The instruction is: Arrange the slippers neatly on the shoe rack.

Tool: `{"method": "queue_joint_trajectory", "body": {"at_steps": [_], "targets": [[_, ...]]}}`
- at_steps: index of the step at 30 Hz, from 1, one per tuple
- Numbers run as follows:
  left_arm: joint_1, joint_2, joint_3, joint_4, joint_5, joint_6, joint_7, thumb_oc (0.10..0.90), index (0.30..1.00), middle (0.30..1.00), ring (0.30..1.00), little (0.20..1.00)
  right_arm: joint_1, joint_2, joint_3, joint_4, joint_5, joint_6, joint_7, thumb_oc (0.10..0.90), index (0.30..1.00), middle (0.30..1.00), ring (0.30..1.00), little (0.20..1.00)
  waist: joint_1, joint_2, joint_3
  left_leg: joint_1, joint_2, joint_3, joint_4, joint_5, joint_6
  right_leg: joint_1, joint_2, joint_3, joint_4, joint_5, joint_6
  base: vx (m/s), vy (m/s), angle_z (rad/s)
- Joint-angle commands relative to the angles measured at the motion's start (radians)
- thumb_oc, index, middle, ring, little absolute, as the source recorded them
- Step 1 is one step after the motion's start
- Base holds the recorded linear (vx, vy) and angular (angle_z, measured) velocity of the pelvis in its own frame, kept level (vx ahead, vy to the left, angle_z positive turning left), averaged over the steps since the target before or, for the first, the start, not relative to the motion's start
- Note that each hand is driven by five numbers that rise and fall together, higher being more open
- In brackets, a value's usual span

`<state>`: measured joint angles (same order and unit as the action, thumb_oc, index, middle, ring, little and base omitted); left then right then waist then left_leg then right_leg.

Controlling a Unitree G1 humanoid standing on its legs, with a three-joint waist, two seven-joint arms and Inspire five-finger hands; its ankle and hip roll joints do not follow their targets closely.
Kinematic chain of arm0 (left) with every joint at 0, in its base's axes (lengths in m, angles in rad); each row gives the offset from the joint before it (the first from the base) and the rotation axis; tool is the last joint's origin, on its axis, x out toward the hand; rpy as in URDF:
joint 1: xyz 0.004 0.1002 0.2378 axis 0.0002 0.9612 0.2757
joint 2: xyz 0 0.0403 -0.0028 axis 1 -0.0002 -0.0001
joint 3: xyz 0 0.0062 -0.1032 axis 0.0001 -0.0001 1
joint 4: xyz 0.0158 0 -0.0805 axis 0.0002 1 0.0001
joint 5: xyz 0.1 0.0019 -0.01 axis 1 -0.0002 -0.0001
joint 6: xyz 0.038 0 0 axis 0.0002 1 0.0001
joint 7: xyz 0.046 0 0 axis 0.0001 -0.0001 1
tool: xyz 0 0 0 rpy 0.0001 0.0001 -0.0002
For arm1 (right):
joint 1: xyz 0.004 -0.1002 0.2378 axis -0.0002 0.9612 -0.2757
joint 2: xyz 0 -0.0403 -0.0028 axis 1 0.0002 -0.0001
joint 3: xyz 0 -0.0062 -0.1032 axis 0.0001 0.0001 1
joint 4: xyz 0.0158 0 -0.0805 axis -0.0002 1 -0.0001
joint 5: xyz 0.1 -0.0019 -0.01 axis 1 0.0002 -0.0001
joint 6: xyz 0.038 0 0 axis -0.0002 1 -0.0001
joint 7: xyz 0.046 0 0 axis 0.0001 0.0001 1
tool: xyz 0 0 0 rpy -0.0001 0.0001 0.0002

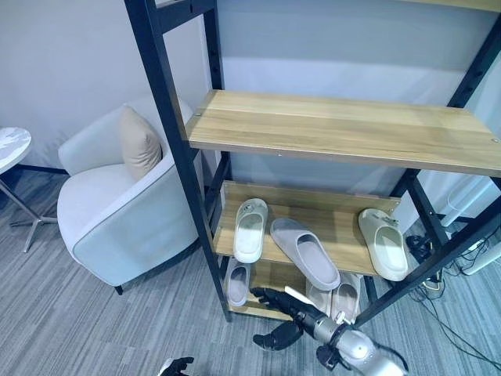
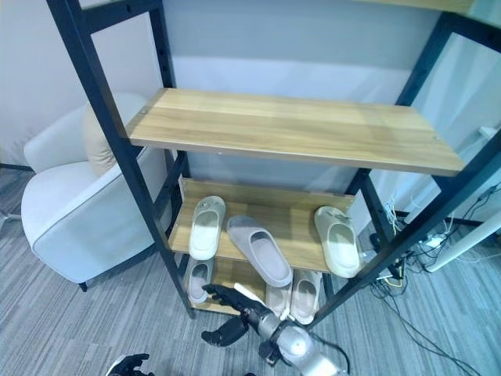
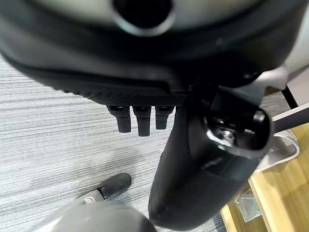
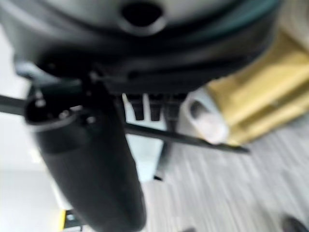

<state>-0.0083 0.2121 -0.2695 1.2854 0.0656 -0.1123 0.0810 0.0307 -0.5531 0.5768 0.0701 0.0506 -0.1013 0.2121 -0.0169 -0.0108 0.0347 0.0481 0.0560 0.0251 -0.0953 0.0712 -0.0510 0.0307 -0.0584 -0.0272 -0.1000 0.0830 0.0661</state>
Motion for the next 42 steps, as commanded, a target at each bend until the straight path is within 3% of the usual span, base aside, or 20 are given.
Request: {"method": "queue_joint_trajectory", "body": {"at_steps": [1,4,6,7,9,21,25,29,42], "targets": [[-0.051,-0.045,-0.032,0.064,0.048,-0.023,0.000,0.800,0.900,0.900,0.900,0.900,-0.087,0.001,-0.126,-0.192,-0.049,-0.149,-0.097,0.800,0.900,0.900,0.900,0.900,0.006,-0.021,0.033,0.026,-0.043,-0.014,0.008,-0.083,0.014,0.068,-0.019,0.008,0.018,-0.115,0.062,0.03,0.014,0.06],[-0.035,-0.056,-0.022,0.066,0.059,-0.033,0.025,0.800,0.900,0.900,0.900,0.900,-0.045,0.000,-0.250,-0.290,-0.185,-0.202,-0.241,0.800,0.900,0.900,0.900,0.900,0.005,-0.016,0.030,0.036,-0.042,-0.015,0.008,-0.090,0.016,0.078,-0.018,0.005,0.015,-0.118,0.062,0.05,0.008,0.05],[-0.035,-0.056,-0.023,0.066,0.059,-0.033,0.025,0.800,0.900,0.900,0.900,0.900,-0.044,0.000,-0.251,-0.291,-0.185,-0.202,-0.241,0.800,0.900,0.900,0.900,0.900,0.006,-0.016,0.030,0.037,-0.042,-0.015,0.008,-0.091,0.016,0.078,-0.018,0.005,0.015,-0.118,0.062,0.03,-0.001,0.03],[-0.021,-0.053,-0.005,0.051,0.041,-0.037,0.034,0.800,0.900,0.900,0.900,0.900,-0.047,0.002,-0.307,-0.279,-0.281,-0.194,-0.345,0.800,0.900,0.900,0.900,0.900,0.013,-0.014,0.029,0.037,-0.041,-0.018,0.008,-0.092,0.018,0.080,-0.017,0.002,0.013,-0.118,0.063,0.03,-0.005,0.01],[-0.009,-0.047,0.006,0.049,0.040,-0.039,0.044,0.800,0.900,0.900,0.900,0.900,-0.057,0.002,-0.347,-0.280,-0.321,-0.187,-0.386,0.800,0.900,0.900,0.900,0.900,0.018,-0.014,0.030,0.035,-0.040,-0.020,0.008,-0.092,0.018,0.078,-0.018,0.001,0.013,-0.117,0.064,0.03,-0.006,0.00],[0.031,-0.022,0.023,0.051,0.042,-0.045,0.035,0.800,0.900,0.900,0.900,0.900,-0.108,-0.031,-0.465,-0.164,-0.399,-0.154,-0.506,0.800,0.900,0.900,0.900,0.900,0.042,-0.012,0.043,0.006,-0.043,-0.030,0.008,-0.085,0.018,0.049,-0.020,-0.012,0.013,-0.109,0.066,0.01,0.004,0.03],[0.031,-0.025,0.026,0.046,0.056,-0.052,0.032,0.800,0.900,0.900,0.900,0.900,-0.094,-0.073,-0.522,-0.124,-0.504,-0.124,-0.563,0.800,0.900,0.900,0.900,0.900,0.047,-0.013,0.050,-0.007,-0.043,-0.040,0.008,-0.088,0.017,0.036,-0.019,-0.019,0.013,-0.110,0.068,0.03,0.001,0.05],[0.030,-0.028,0.022,0.047,0.058,-0.054,0.031,0.800,0.900,0.900,0.900,0.900,-0.082,-0.068,-0.544,-0.099,-0.509,-0.117,-0.588,0.800,0.900,0.900,0.900,0.900,0.048,-0.013,0.054,-0.008,-0.043,-0.042,0.008,-0.091,0.017,0.035,-0.018,-0.020,0.013,-0.114,0.068,0.03,-0.004,0.05],[0.017,-0.024,-0.005,0.012,0.030,-0.063,0.040,0.800,0.900,0.900,0.900,0.900,-0.116,-0.019,-0.548,0.010,-0.362,-0.137,-0.609,0.800,0.900,0.900,0.900,0.900,0.057,-0.005,0.088,-0.003,-0.043,-0.065,0.008,-0.108,0.017,0.037,-0.013,-0.032,0.013,-0.135,0.063,0.04,-0.012,0.03]]}}
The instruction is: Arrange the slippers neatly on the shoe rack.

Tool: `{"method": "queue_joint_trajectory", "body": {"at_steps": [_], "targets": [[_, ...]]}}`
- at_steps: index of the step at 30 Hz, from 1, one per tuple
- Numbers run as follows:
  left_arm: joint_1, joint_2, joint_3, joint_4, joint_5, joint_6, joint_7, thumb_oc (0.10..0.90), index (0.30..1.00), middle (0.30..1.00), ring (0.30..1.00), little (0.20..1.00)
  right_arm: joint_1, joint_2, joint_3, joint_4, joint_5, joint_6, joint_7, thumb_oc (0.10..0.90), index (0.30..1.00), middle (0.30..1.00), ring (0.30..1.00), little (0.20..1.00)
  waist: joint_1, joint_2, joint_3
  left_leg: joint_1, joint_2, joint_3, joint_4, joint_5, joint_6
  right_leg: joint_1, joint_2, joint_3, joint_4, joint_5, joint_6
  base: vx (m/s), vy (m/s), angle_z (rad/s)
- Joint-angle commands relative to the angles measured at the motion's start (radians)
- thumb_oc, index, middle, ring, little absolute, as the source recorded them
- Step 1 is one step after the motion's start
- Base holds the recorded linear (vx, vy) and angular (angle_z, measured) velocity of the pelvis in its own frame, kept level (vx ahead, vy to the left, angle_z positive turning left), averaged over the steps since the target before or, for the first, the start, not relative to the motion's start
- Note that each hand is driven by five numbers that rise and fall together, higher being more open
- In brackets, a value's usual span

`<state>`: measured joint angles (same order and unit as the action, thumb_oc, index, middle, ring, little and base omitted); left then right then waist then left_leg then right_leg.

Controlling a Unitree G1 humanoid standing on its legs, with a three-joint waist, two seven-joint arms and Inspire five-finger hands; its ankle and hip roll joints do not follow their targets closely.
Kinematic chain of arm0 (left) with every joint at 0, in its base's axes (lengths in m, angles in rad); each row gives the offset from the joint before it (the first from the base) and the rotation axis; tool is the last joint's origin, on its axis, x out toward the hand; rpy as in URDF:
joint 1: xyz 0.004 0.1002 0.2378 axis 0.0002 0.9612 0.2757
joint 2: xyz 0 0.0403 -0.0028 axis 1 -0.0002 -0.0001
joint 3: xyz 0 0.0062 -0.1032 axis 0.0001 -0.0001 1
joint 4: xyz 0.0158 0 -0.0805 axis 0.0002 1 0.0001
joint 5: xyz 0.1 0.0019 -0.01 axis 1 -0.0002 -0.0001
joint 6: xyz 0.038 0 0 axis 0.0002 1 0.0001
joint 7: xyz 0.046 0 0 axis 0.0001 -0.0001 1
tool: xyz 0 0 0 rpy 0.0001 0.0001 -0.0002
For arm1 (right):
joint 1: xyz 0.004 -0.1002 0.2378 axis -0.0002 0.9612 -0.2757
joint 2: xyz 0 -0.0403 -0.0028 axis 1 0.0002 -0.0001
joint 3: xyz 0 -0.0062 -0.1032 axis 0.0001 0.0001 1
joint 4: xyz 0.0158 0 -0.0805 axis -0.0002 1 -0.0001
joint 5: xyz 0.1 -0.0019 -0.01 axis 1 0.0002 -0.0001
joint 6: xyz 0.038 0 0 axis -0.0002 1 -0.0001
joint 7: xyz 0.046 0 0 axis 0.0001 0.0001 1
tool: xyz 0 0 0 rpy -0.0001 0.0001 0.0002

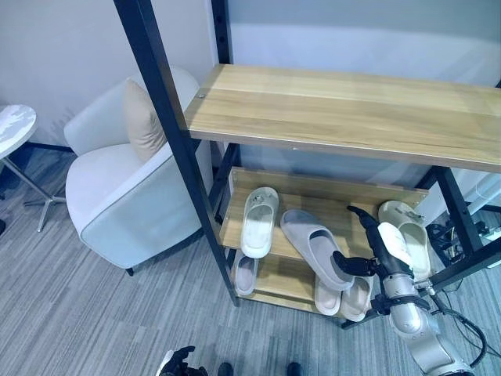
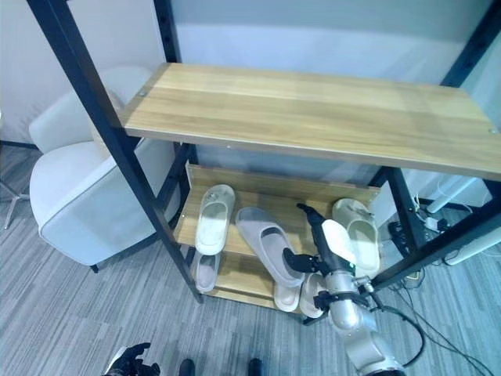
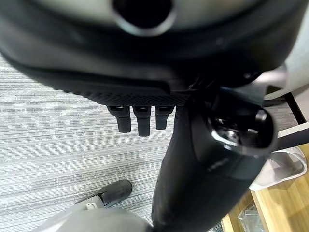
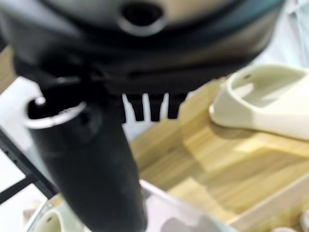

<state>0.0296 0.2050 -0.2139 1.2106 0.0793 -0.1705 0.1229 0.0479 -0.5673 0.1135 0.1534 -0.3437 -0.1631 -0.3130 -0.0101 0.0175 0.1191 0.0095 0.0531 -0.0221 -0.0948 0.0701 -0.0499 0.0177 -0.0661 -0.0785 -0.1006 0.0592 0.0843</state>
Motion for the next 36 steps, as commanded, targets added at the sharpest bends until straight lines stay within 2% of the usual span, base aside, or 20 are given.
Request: {"method": "queue_joint_trajectory", "body": {"at_steps": [1,19,20,21,22,23,30,34,36], "targets": [[-0.020,-0.017,-0.062,0.086,0.016,-0.005,-0.001,0.800,0.900,0.900,0.900,0.900,-0.139,-0.006,-0.084,-0.072,0.032,-0.077,-0.087,0.800,0.900,0.900,0.900,0.900,0.052,-0.032,0.006,0.033,-0.040,-0.021,0.008,-0.106,0.016,0.048,-0.005,0.018,0.013,-0.111,0.045,0.01,0.000,0.04],[-0.035,-0.017,-0.088,0.083,-0.004,-0.016,0.019,0.800,0.900,0.900,0.900,0.900,-0.275,-0.017,-0.026,0.056,0.079,-0.072,-0.131,0.800,0.900,0.900,0.900,0.900,0.100,-0.029,0.059,-0.043,-0.048,-0.056,0.008,-0.084,0.010,-0.013,-0.004,-0.017,0.013,-0.106,0.042,0.00,0.005,0.08],[-0.039,-0.018,-0.092,0.080,-0.006,-0.017,0.021,0.800,0.900,0.900,0.900,0.900,-0.281,-0.015,-0.022,0.060,0.078,-0.070,-0.133,0.714,0.771,0.771,0.771,0.771,0.102,-0.029,0.062,-0.046,-0.049,-0.056,0.008,-0.083,0.009,-0.015,-0.004,-0.019,0.013,-0.106,0.042,-0.01,0.008,0.07],[-0.042,-0.018,-0.093,0.077,-0.008,-0.018,0.024,0.800,0.900,0.900,0.900,0.900,-0.282,-0.012,-0.020,0.065,0.078,-0.069,-0.135,0.521,0.481,0.481,0.481,0.481,0.103,-0.030,0.064,-0.049,-0.049,-0.056,0.008,-0.082,0.008,-0.017,-0.005,-0.020,0.013,-0.106,0.042,0.00,0.000,0.00],[-0.045,-0.018,-0.094,0.076,-0.009,-0.018,0.025,0.800,0.900,0.900,0.900,0.900,-0.283,-0.011,-0.020,0.069,0.077,-0.067,-0.137,0.425,0.338,0.338,0.338,0.338,0.103,-0.030,0.064,-0.050,-0.049,-0.057,0.008,-0.082,0.008,-0.018,-0.005,-0.021,0.013,-0.106,0.042,0.00,0.004,0.03],[-0.048,-0.020,-0.098,0.074,-0.010,-0.019,0.027,0.800,0.900,0.900,0.900,0.900,-0.283,-0.007,-0.019,0.076,0.078,-0.066,-0.142,0.400,0.300,0.300,0.300,0.300,0.104,-0.031,0.066,-0.051,-0.050,-0.058,0.008,-0.083,0.008,-0.019,-0.005,-0.022,0.013,-0.107,0.042,0.00,0.000,0.00],[-0.049,-0.022,-0.096,0.070,0.001,-0.019,0.036,0.800,0.900,0.900,0.900,0.900,-0.243,0.013,-0.041,0.075,0.066,-0.060,-0.155,0.400,0.300,0.300,0.300,0.300,0.099,-0.034,0.060,-0.040,-0.053,-0.056,0.008,-0.091,0.011,-0.008,-0.011,-0.025,0.013,-0.109,0.045,0.02,0.006,0.03],[-0.044,-0.023,-0.092,0.070,0.004,-0.018,0.039,0.800,0.900,0.900,0.900,0.900,-0.210,0.024,-0.073,0.065,0.056,-0.056,-0.181,0.400,0.300,0.300,0.300,0.300,0.091,-0.034,0.053,-0.028,-0.054,-0.054,0.008,-0.098,0.013,0.002,-0.013,-0.023,0.013,-0.111,0.046,0.00,0.000,0.00],[-0.039,-0.028,-0.084,0.075,0.011,-0.009,0.052,0.800,0.900,0.900,0.900,0.900,-0.163,0.055,-0.121,0.032,0.062,-0.048,-0.223,0.400,0.300,0.300,0.300,0.300,0.077,-0.032,0.041,-0.010,-0.054,-0.046,0.008,-0.106,0.016,0.017,-0.014,-0.018,0.013,-0.113,0.048,0.00,0.000,0.00]]}}
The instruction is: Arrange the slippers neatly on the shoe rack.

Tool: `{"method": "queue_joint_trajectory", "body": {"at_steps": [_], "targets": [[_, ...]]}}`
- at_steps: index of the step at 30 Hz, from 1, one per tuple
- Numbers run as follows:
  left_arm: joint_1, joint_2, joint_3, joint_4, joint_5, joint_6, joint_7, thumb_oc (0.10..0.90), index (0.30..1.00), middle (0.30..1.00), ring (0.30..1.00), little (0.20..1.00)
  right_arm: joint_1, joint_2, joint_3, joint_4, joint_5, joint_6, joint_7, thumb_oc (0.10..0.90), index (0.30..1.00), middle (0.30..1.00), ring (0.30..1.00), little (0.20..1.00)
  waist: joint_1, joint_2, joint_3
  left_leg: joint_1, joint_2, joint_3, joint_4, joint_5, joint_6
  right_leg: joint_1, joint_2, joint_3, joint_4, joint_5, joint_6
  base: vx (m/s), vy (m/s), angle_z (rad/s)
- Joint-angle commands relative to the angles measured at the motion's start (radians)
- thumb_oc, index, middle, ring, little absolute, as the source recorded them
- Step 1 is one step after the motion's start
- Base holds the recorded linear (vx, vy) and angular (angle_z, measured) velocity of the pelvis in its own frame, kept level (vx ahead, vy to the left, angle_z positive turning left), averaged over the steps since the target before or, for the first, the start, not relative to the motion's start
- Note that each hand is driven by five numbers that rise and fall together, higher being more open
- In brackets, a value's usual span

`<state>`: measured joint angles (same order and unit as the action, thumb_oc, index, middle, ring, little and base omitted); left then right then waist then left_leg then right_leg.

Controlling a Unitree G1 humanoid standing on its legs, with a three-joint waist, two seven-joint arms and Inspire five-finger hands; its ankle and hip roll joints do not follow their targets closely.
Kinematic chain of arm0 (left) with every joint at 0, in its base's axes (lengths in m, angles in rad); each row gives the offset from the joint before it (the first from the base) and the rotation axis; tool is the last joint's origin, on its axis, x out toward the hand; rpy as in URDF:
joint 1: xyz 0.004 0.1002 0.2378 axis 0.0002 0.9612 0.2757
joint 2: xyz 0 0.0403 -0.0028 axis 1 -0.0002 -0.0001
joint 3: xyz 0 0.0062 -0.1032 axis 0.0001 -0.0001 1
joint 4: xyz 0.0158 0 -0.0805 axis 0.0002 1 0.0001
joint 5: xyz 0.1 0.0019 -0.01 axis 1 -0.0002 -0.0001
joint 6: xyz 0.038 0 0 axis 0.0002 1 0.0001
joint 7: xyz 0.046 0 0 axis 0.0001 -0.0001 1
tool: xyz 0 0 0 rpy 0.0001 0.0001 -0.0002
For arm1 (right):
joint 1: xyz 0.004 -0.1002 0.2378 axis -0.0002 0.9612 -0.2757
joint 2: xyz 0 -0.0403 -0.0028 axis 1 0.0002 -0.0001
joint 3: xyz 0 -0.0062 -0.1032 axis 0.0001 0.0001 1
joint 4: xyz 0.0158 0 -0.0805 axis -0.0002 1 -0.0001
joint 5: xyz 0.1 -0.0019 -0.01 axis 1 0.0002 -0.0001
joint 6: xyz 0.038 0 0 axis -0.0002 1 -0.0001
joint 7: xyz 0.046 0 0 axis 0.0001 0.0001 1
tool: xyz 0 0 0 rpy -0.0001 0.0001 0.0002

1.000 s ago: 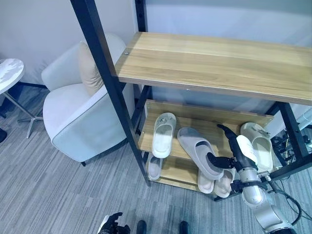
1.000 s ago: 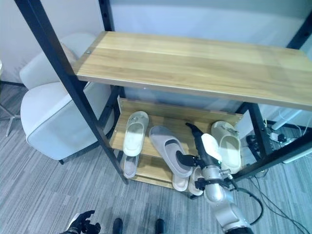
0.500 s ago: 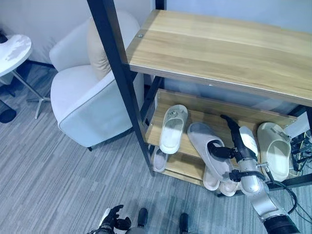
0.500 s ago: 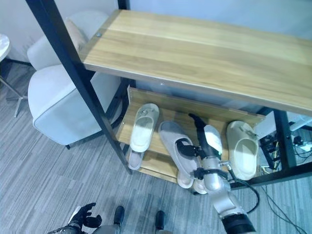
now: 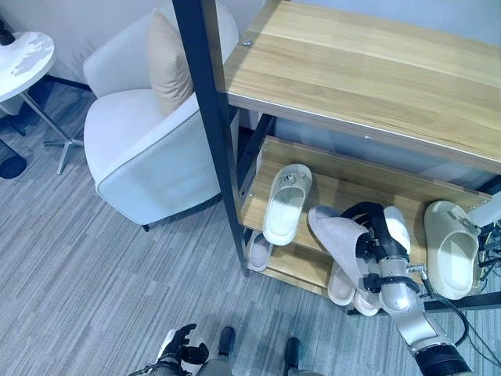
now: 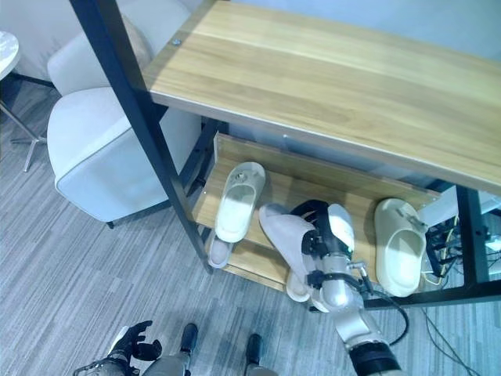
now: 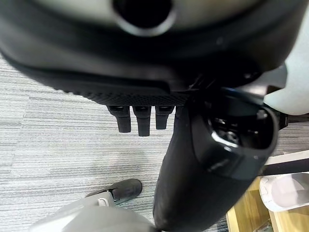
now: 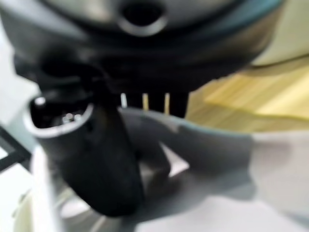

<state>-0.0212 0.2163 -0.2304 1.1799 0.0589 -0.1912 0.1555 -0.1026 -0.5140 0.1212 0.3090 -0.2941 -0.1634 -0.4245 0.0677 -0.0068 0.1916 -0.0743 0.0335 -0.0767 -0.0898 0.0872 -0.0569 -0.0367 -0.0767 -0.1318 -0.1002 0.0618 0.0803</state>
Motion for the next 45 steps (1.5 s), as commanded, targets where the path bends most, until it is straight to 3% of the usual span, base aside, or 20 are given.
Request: {"method": "queue_joint_trajectory", "body": {"at_steps": [1,13,16,17,21,24,31,36,42,43,44,45], "targets": [[0.012,-0.039,-0.069,0.105,0.031,0.012,0.019,0.800,0.900,0.900,0.900,0.900,-0.010,0.002,-0.130,-0.126,0.012,-0.047,-0.111,0.400,0.300,0.300,0.300,0.300,0.000,-0.008,-0.032,0.075,-0.034,0.009,0.003,-0.124,0.023,0.072,-0.004,0.035,0.013,-0.116,0.052,0.00,0.000,0.00],[0.027,-0.047,-0.039,0.119,0.022,0.019,-0.003,0.800,0.900,0.900,0.900,0.900,0.133,0.038,-0.184,-0.349,0.126,-0.095,0.009,0.400,0.300,0.300,0.300,0.300,-0.041,-0.006,-0.072,0.112,-0.036,0.041,0.003,-0.124,0.027,0.094,-0.008,0.063,0.013,-0.102,0.053,-0.03,0.005,-0.07],[0.030,-0.044,-0.014,0.119,0.006,0.015,-0.014,0.800,0.900,0.900,0.900,0.900,0.191,0.053,-0.152,-0.422,0.200,-0.124,0.104,0.400,0.300,0.300,0.300,0.300,-0.054,-0.004,-0.087,0.130,-0.034,0.053,0.003,-0.136,0.025,0.108,-0.009,0.071,0.013,-0.109,0.052,-0.07,-0.005,-0.10],[0.033,-0.038,-0.001,0.110,-0.010,0.011,-0.016,0.800,0.900,0.900,0.900,0.900,0.234,0.075,-0.126,-0.443,0.330,-0.149,0.185,0.400,0.300,0.300,0.300,0.300,-0.060,-0.005,-0.092,0.135,-0.035,0.061,0.003,-0.129,0.024,0.109,-0.010,0.075,0.013,-0.100,0.051,0.01,-0.002,-0.11],[0.037,-0.031,0.010,0.086,-0.037,0.005,-0.022,0.800,0.900,0.900,0.900,0.900,0.278,0.084,-0.101,-0.452,0.449,-0.157,0.251,0.400,0.300,0.300,0.300,0.300,-0.067,-0.004,-0.097,0.155,-0.034,0.073,0.003,-0.141,0.024,0.123,-0.008,0.085,0.013,-0.111,0.051,-0.03,0.003,-0.14],[0.035,0.002,0.024,-0.051,-0.114,-0.045,-0.017,0.800,0.900,0.900,0.900,0.900,0.354,0.082,-0.066,-0.443,0.554,-0.159,0.361,0.400,0.300,0.300,0.300,0.300,-0.081,-0.007,-0.106,0.186,-0.033,0.090,0.013,-0.144,0.025,0.147,-0.012,0.103,0.019,-0.107,0.049,-0.04,-0.005,-0.19],[0.030,0.030,-0.016,-0.204,-0.154,-0.079,-0.005,0.800,0.900,0.900,0.900,0.900,0.401,0.117,-0.012,-0.346,0.684,-0.132,0.422,0.400,0.300,0.300,0.300,0.300,-0.100,-0.004,-0.118,0.206,-0.031,0.115,0.024,-0.152,0.024,0.157,-0.019,0.115,0.036,-0.110,0.050,-0.01,0.004,-0.18],[0.041,0.042,-0.035,-0.277,-0.166,-0.091,-0.014,0.800,0.900,0.900,0.900,0.900,0.421,0.115,-0.001,-0.322,0.665,-0.117,0.421,0.400,0.300,0.300,0.300,0.300,-0.107,-0.003,-0.120,0.212,-0.032,0.120,0.029,-0.157,0.026,0.160,-0.022,0.121,0.045,-0.113,0.051,0.01,0.004,-0.05],[0.070,0.043,-0.040,-0.342,-0.236,-0.101,-0.023,0.800,0.900,0.900,0.900,0.900,0.429,0.122,0.023,-0.293,0.678,-0.094,0.419,0.400,0.300,0.300,0.300,0.300,-0.119,-0.008,-0.079,0.196,-0.032,0.146,0.077,-0.182,0.033,0.132,-0.027,0.141,0.076,-0.113,0.056,-0.05,0.011,-0.07],[0.061,0.059,-0.029,-0.370,-0.256,-0.115,0.010,0.800,0.900,0.900,0.900,0.900,0.382,0.133,0.050,-0.261,0.745,-0.101,0.412,0.400,0.300,0.300,0.300,0.300,-0.110,-0.016,-0.028,0.146,-0.028,0.172,0.128,-0.187,0.036,0.075,-0.026,0.157,0.124,-0.109,0.058,-0.23,-0.013,-0.18],[0.061,0.059,-0.028,-0.371,-0.256,-0.115,0.010,0.800,0.900,0.900,0.900,0.900,0.380,0.133,0.050,-0.260,0.745,-0.101,0.412,0.400,0.300,0.300,0.300,0.300,-0.109,-0.017,-0.029,0.142,-0.027,0.174,0.132,-0.189,0.036,0.069,-0.026,0.160,0.128,-0.110,0.058,-0.41,-0.051,-0.42],[0.051,0.082,-0.005,-0.403,-0.276,-0.133,0.034,0.800,0.900,0.900,0.900,0.900,0.330,0.128,0.074,-0.242,0.760,-0.109,0.404,0.400,0.300,0.300,0.300,0.300,-0.090,-0.026,0.029,0.081,-0.011,0.209,0.186,-0.198,0.035,-0.021,-0.030,0.132,0.208,-0.105,0.067,-0.23,-0.040,-0.60]]}}
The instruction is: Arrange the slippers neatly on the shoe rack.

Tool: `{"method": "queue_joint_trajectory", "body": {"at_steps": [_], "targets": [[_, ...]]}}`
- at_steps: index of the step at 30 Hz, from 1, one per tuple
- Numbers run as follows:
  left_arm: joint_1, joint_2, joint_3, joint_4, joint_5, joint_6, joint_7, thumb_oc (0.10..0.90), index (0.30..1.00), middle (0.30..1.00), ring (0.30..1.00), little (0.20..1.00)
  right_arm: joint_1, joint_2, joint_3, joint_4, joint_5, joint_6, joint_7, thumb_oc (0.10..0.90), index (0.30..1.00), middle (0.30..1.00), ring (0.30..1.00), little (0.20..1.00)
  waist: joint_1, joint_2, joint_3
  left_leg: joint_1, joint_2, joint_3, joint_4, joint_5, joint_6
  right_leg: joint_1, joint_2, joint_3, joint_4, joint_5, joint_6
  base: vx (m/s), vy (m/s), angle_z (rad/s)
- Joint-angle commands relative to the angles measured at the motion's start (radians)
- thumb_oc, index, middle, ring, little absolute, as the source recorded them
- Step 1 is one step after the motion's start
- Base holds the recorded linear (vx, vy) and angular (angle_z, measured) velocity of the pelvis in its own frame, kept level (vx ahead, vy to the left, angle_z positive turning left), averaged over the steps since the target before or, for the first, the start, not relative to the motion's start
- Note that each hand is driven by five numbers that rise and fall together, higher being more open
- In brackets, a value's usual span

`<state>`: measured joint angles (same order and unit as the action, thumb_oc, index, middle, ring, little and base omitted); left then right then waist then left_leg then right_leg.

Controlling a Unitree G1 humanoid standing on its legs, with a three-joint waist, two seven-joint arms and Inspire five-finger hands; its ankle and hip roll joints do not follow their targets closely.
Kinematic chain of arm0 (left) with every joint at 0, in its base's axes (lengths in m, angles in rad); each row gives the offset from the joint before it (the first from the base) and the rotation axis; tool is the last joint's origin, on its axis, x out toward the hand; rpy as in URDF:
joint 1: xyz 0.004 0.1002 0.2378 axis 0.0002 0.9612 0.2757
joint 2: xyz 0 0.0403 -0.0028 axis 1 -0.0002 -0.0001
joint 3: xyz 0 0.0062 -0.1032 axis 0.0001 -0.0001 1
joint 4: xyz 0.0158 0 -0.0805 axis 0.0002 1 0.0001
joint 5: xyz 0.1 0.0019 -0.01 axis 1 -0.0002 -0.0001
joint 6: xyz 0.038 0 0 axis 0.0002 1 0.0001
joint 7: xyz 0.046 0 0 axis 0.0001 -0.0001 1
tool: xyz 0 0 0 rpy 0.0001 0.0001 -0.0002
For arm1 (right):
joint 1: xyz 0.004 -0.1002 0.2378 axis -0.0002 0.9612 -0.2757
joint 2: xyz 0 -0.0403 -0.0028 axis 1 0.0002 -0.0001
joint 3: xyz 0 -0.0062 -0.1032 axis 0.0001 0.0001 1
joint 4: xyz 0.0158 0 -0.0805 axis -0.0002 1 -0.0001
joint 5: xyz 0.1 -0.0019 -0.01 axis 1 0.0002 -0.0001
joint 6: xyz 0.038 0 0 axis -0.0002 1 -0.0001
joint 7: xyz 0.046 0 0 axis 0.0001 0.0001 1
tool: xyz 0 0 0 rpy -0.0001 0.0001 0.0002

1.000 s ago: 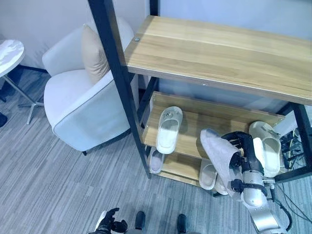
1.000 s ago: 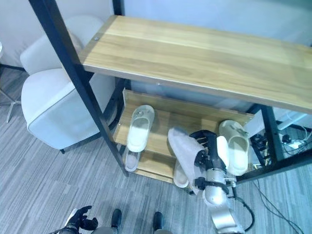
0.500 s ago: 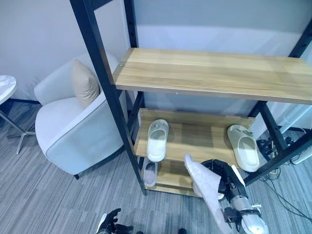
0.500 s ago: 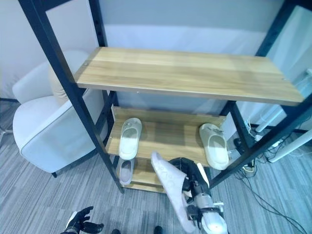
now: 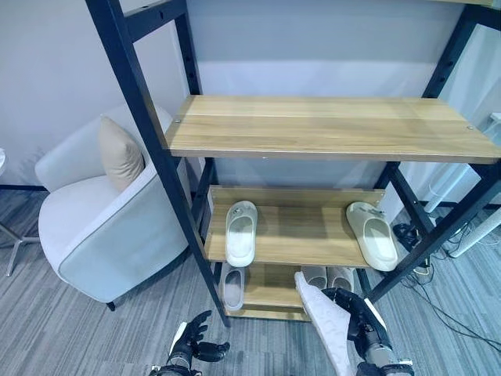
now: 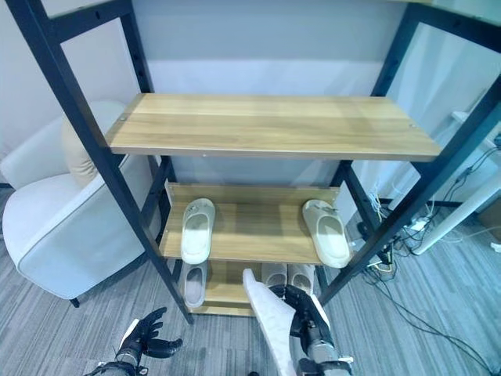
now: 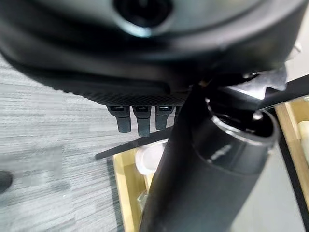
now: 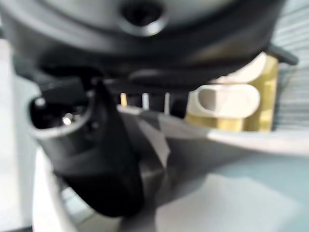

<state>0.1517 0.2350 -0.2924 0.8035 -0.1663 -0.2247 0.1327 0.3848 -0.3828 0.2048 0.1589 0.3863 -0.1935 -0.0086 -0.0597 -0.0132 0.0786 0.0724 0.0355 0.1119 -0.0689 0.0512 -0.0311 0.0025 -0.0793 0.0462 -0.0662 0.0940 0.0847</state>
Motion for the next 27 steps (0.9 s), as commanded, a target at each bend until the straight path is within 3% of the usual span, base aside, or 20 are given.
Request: {"method": "queue_joint_trajectory", "body": {"at_steps": [1,2,6,8,10,12,13,14,22,27], "targets": [[-0.122,0.064,0.057,-0.027,-0.051,-0.100,0.057,0.800,0.900,0.900,0.900,0.900,-0.158,-0.002,-0.009,-0.091,0.080,-0.079,-0.012,0.400,0.300,0.300,0.300,0.300,0.038,-0.020,0.139,-0.071,-0.012,0.022,0.169,-0.163,0.010,-0.066,-0.027,-0.044,0.178,-0.138,0.062,-0.39,-0.108,-0.70],[-0.120,0.090,0.094,-0.066,-0.071,-0.117,0.095,0.800,0.900,0.900,0.900,0.900,-0.176,0.012,0.005,-0.083,0.132,-0.089,-0.023,0.400,0.300,0.300,0.300,0.300,0.063,-0.030,0.162,-0.152,0.018,0.067,0.252,-0.185,0.001,-0.142,-0.068,-0.147,0.246,-0.136,0.074,-0.16,-0.068,-0.74],[-0.117,0.103,0.138,-0.114,-0.131,-0.142,0.129,0.800,0.900,0.900,0.900,0.900,-0.179,0.024,0.024,-0.061,0.191,-0.090,-0.035,0.400,0.300,0.300,0.300,0.300,0.079,-0.042,0.193,-0.232,0.049,0.068,0.395,-0.220,-0.003,-0.195,-0.097,-0.207,0.335,-0.164,0.061,-0.08,-0.092,-0.49],[-0.181,0.120,0.174,-0.166,-0.184,-0.180,0.190,0.800,0.900,0.900,0.900,0.900,-0.261,-0.025,0.059,-0.044,0.134,-0.092,-0.061,0.400,0.300,0.300,0.300,0.300,0.080,-0.032,0.260,-0.386,0.076,0.014,0.575,-0.270,-0.004,-0.312,-0.111,-0.222,0.492,-0.226,0.038,-0.18,-0.145,0.31],[-0.212,0.129,0.182,-0.193,-0.167,-0.195,0.218,0.800,0.900,0.900,0.900,0.900,-0.299,-0.061,0.065,-0.077,0.032,-0.089,-0.078,0.400,0.300,0.300,0.300,0.300,0.080,-0.025,0.264,-0.454,0.075,-0.011,0.633,-0.289,-0.001,-0.374,-0.118,-0.231,0.561,-0.265,0.026,-0.08,-0.079,0.52],[-0.250,0.136,0.187,-0.213,-0.154,-0.216,0.275,0.800,0.900,0.900,0.900,0.900,-0.364,-0.069,0.062,-0.076,-0.005,-0.108,-0.131,0.400,0.300,0.300,0.300,0.300,0.079,-0.013,0.275,-0.545,0.077,-0.020,0.704,-0.308,0.003,-0.470,-0.126,-0.230,0.646,-0.292,0.019,-0.08,-0.026,0.40],[-0.250,0.136,0.187,-0.213,-0.154,-0.216,0.275,0.800,0.900,0.900,0.900,0.900,-0.364,-0.069,0.062,-0.076,-0.005,-0.108,-0.131,0.400,0.300,0.300,0.300,0.300,0.079,-0.013,0.274,-0.546,0.077,-0.021,0.704,-0.308,0.003,-0.471,-0.126,-0.230,0.646,-0.292,0.019,-0.04,-0.016,0.10],[-0.277,0.143,0.204,-0.244,-0.160,-0.228,0.325,0.800,0.900,0.900,0.900,0.900,-0.425,-0.061,0.060,-0.088,-0.008,-0.116,-0.182,0.400,0.300,0.300,0.300,0.300,0.086,0.002,0.277,-0.632,0.083,-0.034,0.795,-0.360,0.006,-0.555,-0.124,-0.209,0.738,-0.352,0.014,-0.06,-0.013,-0.05],[-0.404,0.182,0.273,-0.302,-0.202,-0.256,0.508,0.800,0.900,0.900,0.900,0.900,-0.856,-0.057,0.078,-0.114,-0.053,-0.153,-0.415,0.400,0.300,0.300,0.300,0.300,0.129,0.062,0.274,-1.045,0.092,-0.093,1.157,-0.477,0.051,-0.968,-0.132,-0.142,1.103,-0.492,-0.044,-0.09,0.007,0.00],[-0.413,0.200,0.328,-0.380,-0.230,-0.267,0.593,0.800,0.900,0.900,0.900,0.900,-1.104,-0.077,0.100,-0.048,-0.124,-0.107,-0.519,0.400,0.300,0.300,0.300,0.300,0.169,0.084,0.273,-1.242,0.088,-0.137,1.433,-0.579,0.078,-1.169,-0.129,-0.095,1.390,-0.597,-0.085,0.03,-0.027,0.04]]}}
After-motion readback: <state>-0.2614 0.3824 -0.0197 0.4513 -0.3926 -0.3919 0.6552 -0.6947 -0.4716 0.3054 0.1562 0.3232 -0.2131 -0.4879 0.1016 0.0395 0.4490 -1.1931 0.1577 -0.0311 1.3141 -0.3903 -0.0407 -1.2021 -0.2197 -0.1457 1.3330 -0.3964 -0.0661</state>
